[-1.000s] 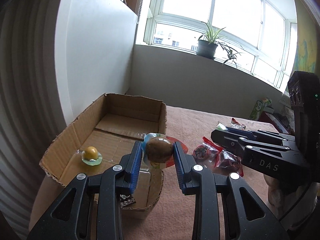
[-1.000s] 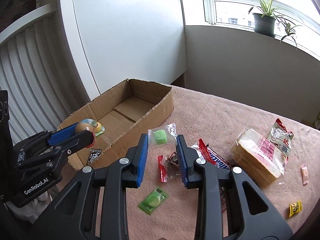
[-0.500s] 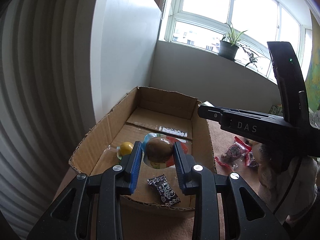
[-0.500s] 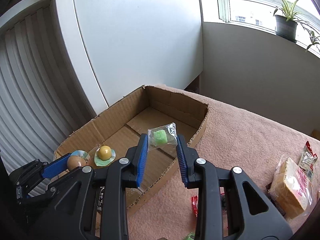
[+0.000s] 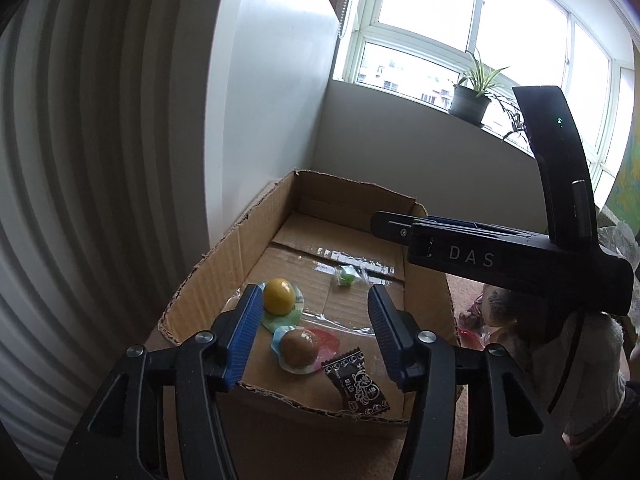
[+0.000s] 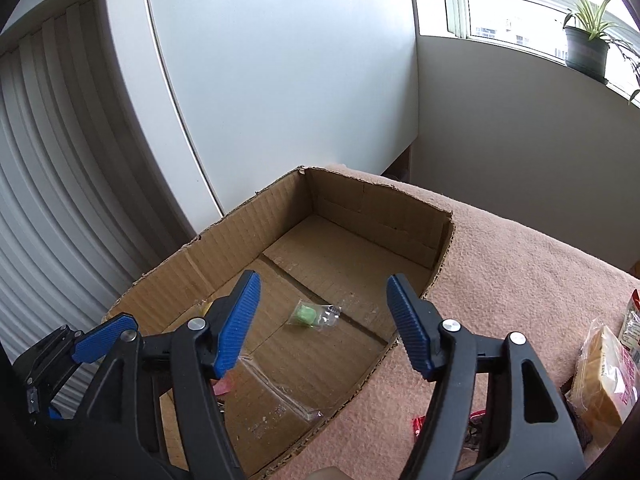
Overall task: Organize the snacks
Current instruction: 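Carry both candies into the cardboard box and open both tools, then grasp the green-wrapped candy with the left tool while the right tool grasps a red chocolate bag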
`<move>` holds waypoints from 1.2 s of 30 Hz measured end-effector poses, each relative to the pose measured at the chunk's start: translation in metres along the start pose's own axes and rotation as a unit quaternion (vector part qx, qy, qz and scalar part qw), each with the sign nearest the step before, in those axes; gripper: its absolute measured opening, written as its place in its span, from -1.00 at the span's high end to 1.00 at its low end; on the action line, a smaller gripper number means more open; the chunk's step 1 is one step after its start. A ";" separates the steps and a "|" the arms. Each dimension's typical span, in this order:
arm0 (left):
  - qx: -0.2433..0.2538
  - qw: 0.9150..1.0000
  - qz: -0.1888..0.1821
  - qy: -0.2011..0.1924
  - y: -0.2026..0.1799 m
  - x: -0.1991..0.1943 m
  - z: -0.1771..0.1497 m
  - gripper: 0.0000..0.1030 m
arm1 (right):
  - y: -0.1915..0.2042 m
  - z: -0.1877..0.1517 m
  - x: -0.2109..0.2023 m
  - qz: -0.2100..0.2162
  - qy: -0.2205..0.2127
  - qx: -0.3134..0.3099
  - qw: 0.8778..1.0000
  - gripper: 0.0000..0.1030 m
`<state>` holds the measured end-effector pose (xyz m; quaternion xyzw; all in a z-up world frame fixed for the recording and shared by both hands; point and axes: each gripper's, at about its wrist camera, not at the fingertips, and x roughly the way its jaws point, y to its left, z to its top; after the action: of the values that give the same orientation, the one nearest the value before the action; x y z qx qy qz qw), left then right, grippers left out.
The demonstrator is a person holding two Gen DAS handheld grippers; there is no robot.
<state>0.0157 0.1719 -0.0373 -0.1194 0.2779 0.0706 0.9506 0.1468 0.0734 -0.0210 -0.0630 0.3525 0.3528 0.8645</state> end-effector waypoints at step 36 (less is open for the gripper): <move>0.090 0.991 -0.096 0.037 -0.122 0.000 -0.022 -0.05 | -0.157 -0.106 -0.139 -0.066 -0.007 0.082 0.994 -0.33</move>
<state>0.0287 0.0491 -0.0321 -0.0622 0.3054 -0.0510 0.9488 0.1192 -0.1599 -0.0311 -0.0126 0.3688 0.2658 0.8906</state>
